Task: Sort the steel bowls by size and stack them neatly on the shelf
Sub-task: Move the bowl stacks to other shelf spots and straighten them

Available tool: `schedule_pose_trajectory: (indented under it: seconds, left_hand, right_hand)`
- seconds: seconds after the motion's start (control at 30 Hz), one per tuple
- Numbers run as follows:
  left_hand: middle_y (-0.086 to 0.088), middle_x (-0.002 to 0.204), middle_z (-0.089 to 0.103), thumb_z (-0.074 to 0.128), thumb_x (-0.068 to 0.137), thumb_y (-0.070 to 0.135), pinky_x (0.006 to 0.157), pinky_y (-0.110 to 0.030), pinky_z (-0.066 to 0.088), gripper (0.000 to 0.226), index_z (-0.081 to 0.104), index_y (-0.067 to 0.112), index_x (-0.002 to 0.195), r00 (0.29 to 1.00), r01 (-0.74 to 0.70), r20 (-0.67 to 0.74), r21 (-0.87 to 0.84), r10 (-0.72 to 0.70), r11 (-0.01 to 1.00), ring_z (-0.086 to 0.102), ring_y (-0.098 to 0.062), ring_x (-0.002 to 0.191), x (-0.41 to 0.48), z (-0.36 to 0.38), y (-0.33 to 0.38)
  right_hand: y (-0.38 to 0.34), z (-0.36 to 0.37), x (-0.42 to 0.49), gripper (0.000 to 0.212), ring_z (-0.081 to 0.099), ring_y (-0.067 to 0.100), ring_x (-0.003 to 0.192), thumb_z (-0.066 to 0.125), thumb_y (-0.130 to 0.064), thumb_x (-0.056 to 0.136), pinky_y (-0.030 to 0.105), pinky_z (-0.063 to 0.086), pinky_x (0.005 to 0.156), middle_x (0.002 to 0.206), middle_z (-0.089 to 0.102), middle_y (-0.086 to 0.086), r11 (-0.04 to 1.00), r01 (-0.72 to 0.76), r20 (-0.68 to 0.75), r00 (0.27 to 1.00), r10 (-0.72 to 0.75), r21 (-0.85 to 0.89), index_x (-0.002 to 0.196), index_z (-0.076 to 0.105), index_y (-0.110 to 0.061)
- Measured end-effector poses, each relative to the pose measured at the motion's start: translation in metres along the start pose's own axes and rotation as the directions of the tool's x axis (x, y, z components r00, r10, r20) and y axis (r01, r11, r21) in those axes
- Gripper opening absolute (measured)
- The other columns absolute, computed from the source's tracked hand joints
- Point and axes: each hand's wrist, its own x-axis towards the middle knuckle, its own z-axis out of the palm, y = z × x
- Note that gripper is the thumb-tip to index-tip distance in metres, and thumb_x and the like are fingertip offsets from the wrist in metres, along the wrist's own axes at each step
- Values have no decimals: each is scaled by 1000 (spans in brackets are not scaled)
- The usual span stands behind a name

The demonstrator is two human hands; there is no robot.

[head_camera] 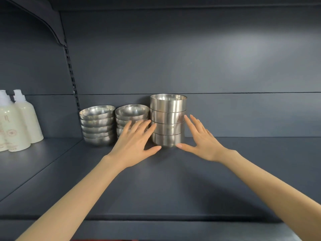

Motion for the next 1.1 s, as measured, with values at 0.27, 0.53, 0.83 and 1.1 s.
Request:
schedule_pose_trajectory:
  seconds: [0.27,0.53,0.83,1.1]
  left_hand:
    - [7,159,19,-20,45,94,118,-38,14,129,14,31,153,973,176,172,-121,-153,977,18,-18,145,-48,-31,7]
    - [10,158,19,-17,48,94,116,-36,18,125,12,33,153,974,194,164,-250,-156,949,20,-14,145,-67,-47,30]
    - [11,158,19,-17,48,91,117,-36,17,124,11,31,153,981,119,182,-248,-75,962,19,-14,145,-55,-62,101]
    - [8,157,25,1,73,88,114,-38,24,101,16,30,153,992,105,103,-305,-76,946,24,-15,144,-24,-92,197]
  right_hand:
    - [-24,-42,-104,92,3,11,148,30,-80,73,41,7,121,159,9,-13,958,-248,-61,969,241,-146,151,11,-35]
    - [-12,-75,-207,99,2,10,148,17,-84,64,42,6,120,159,9,-14,844,-512,-160,857,489,-162,151,12,-37]
    - [34,-109,-290,96,-7,11,148,22,-83,69,45,3,120,160,-1,-15,739,-652,-240,754,611,-170,151,3,-38]
    - [95,-161,-369,96,-4,13,148,16,-84,68,44,6,119,160,0,-13,677,-703,-318,707,631,-217,151,3,-36]
